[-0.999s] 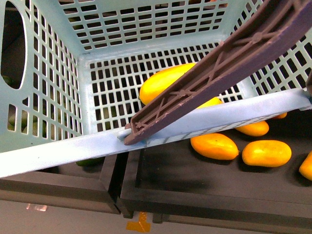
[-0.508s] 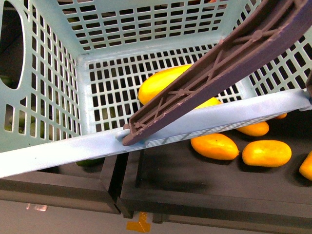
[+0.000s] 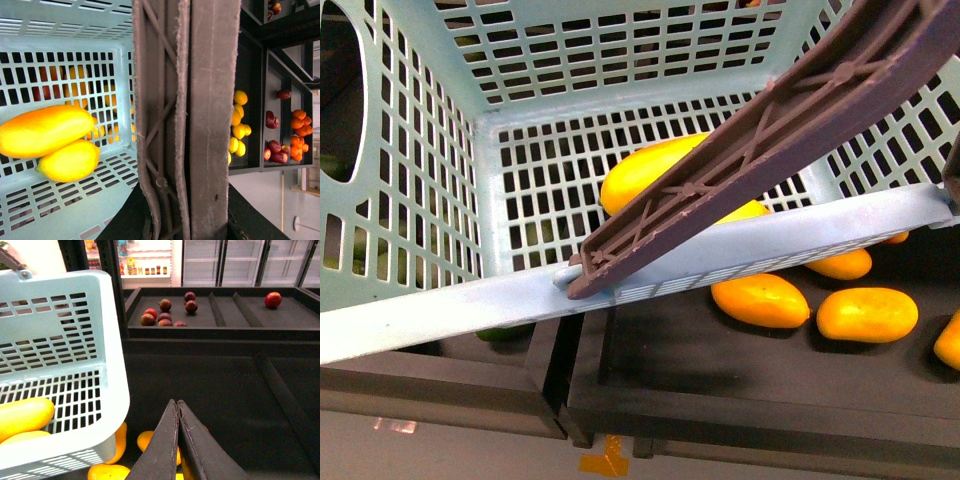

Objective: Pick lemon and mango into basket

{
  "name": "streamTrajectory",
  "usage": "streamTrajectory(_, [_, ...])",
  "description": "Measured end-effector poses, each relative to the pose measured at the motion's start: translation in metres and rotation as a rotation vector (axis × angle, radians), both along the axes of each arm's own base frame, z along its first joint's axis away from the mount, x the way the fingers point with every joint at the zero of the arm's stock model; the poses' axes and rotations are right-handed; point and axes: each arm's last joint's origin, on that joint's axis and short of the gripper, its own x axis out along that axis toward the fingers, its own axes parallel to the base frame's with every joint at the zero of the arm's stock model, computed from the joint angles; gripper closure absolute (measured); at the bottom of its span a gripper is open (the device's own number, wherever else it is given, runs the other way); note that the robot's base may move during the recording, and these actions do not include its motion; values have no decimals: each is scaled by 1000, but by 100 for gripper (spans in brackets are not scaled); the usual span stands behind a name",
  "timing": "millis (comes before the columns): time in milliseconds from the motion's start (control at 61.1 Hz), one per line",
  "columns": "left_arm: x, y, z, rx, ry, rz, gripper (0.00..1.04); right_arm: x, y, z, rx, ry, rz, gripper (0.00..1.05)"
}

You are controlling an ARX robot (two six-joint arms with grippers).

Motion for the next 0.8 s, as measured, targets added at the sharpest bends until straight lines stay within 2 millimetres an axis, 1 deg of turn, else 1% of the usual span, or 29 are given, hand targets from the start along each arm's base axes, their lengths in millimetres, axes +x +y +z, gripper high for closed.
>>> streamTrajectory(328, [0, 0, 0, 0, 0, -1, 86, -6, 0, -1, 0, 1, 0, 103])
streamTrajectory(426, [0, 0, 0, -1, 0, -1, 86, -12, 0, -5, 0, 34, 2, 103])
streamTrajectory(491, [0, 0, 0, 0, 0, 0, 86, -16, 0, -3, 0, 10, 1, 103])
streamTrajectory(770, [0, 0, 0, -1, 1, -1, 86, -17, 0, -3, 0, 5, 0, 103])
streamTrajectory(803, [0, 0, 0, 0, 0, -1, 86, -17, 0, -3, -1, 5, 0, 97])
